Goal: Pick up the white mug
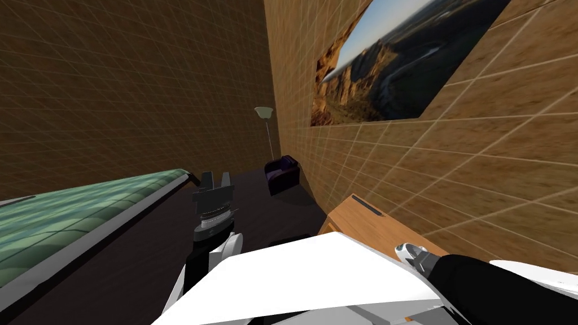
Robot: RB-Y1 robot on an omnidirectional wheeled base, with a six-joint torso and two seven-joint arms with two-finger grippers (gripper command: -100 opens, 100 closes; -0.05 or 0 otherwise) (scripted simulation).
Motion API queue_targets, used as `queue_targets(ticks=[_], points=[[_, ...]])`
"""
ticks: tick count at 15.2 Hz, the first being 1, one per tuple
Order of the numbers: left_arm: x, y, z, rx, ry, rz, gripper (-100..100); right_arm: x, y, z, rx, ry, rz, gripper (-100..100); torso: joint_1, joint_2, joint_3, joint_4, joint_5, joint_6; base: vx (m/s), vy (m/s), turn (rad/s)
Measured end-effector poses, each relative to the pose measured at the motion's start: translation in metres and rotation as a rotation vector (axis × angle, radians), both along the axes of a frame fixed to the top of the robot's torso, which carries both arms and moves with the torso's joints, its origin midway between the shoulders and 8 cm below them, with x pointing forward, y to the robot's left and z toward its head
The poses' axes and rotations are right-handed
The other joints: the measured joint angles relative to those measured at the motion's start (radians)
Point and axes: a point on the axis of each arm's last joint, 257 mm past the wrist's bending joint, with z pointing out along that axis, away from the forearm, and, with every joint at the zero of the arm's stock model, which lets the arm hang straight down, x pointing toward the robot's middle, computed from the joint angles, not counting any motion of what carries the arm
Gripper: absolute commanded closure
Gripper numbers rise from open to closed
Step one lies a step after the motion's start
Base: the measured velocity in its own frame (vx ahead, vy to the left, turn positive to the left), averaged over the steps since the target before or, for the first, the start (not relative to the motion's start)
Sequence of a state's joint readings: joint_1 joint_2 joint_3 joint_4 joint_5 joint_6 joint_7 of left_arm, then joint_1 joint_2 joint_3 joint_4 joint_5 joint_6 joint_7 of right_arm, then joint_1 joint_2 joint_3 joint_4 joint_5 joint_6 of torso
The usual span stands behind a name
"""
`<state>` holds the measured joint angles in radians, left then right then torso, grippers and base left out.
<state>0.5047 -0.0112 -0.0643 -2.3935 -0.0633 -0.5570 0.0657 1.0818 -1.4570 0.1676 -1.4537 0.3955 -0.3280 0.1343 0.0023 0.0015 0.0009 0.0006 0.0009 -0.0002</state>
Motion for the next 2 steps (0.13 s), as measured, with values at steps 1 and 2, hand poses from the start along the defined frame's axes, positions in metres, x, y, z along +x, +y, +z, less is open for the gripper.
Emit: queue_targets(ticks=[1,2], points=[[0.0,0.0,0.0,0.0,0.0,0.0,0,0.0044,-0.0011,0.0034,0.0,0.001,0.006,100,0.001,0.0,0.0,0.0,0.0,0.0,-0.016,0.034,-0.1],[0.0,0.0,0.0,0.0,0.0,0.0,0,0.0094,-0.001,0.0071,0.0,0.003,0.013,100,0.001,0.0,0.0,0.0,0.0,-0.001,-0.008,0.021,-0.036]])
